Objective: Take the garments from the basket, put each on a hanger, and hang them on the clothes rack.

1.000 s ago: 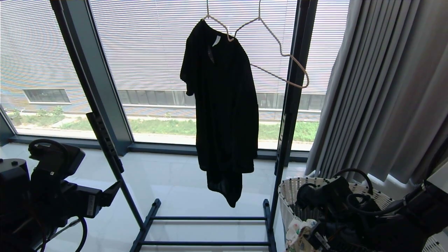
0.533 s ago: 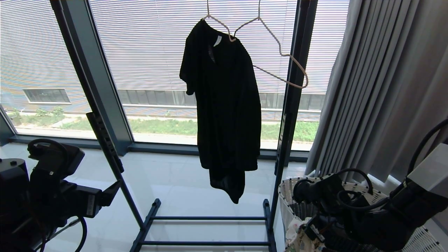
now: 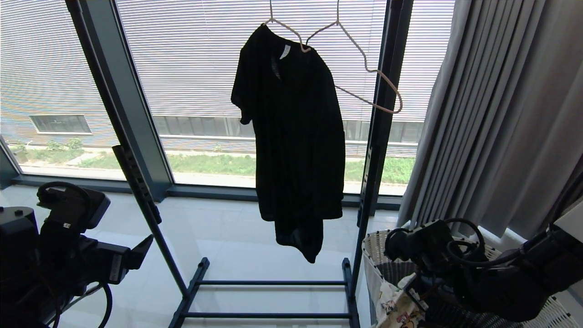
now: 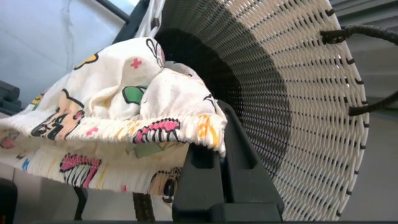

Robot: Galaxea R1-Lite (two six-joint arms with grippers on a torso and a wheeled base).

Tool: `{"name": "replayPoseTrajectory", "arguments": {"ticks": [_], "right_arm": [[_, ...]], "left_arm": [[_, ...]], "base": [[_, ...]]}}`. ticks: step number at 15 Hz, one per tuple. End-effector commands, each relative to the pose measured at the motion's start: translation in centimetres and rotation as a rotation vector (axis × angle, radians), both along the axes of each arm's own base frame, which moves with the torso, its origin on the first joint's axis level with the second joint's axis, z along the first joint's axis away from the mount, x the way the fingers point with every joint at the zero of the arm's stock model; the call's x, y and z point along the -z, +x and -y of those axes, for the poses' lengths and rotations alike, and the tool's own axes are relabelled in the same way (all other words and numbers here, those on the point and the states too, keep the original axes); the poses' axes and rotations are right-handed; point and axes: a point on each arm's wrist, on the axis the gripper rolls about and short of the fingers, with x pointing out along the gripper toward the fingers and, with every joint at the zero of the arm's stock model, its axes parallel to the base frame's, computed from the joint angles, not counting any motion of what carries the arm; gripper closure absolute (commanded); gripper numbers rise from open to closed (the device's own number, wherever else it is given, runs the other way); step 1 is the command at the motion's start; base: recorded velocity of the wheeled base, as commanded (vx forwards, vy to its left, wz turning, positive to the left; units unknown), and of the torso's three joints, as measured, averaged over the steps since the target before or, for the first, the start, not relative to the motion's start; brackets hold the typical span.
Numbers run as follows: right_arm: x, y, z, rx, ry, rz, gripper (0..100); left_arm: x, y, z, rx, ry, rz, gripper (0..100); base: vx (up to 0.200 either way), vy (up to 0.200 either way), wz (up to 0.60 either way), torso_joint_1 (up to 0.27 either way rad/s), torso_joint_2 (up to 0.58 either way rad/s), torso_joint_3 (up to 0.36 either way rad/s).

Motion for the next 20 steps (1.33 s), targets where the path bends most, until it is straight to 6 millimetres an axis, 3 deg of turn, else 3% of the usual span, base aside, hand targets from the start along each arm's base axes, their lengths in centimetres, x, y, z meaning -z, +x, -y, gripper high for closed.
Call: {"name": "replayPoseTrajectory", "arguments": {"ticks": [1,9,12,14,15,18,20], "right_arm": [[-3.7,-0.1,0.1,-0.006,0.043,0.053,100],[-9.7,1.3,-1.3,-0.018,0.096,0.120,100],[-11.6,1.6,-2.1,-0.052,0.134,0.131,100],[-13.4,1.7,-2.9,-0.096,0.190,0.150,100],[-14.4,1.8,-3.3,-0.126,0.230,0.163,100],[-17.0,2.1,-4.1,-0.202,0.346,0.200,100],[-18.2,2.1,-4.3,-0.256,0.407,0.203,100]], "left_arm": [[0.0,0.0,0.0,0.001,0.000,0.002,0],[0.0,-0.4,0.0,0.010,-0.006,0.005,0],[0.3,-0.6,0.8,0.175,-0.063,-0.011,0],[-0.1,-0.7,2.5,0.407,-0.124,-0.010,0],[-0.3,-0.4,4.3,0.515,-0.172,-0.019,0],[-3.0,2.0,11.7,0.682,-0.457,-0.040,0],[-2.1,3.7,15.7,0.738,-0.474,-0.105,0]], "base": [[-0.200,0.000,0.00,0.007,0.01,0.002],[-0.200,0.000,0.00,0.002,0.00,0.003],[-0.067,0.000,0.00,0.004,0.00,0.001],[0.000,0.000,0.00,0.000,0.00,0.000],[0.000,0.000,0.00,0.000,0.00,0.000],[0.000,0.000,0.00,0.000,0.00,0.000],[0.000,0.000,0.00,0.000,0.00,0.000]]}}
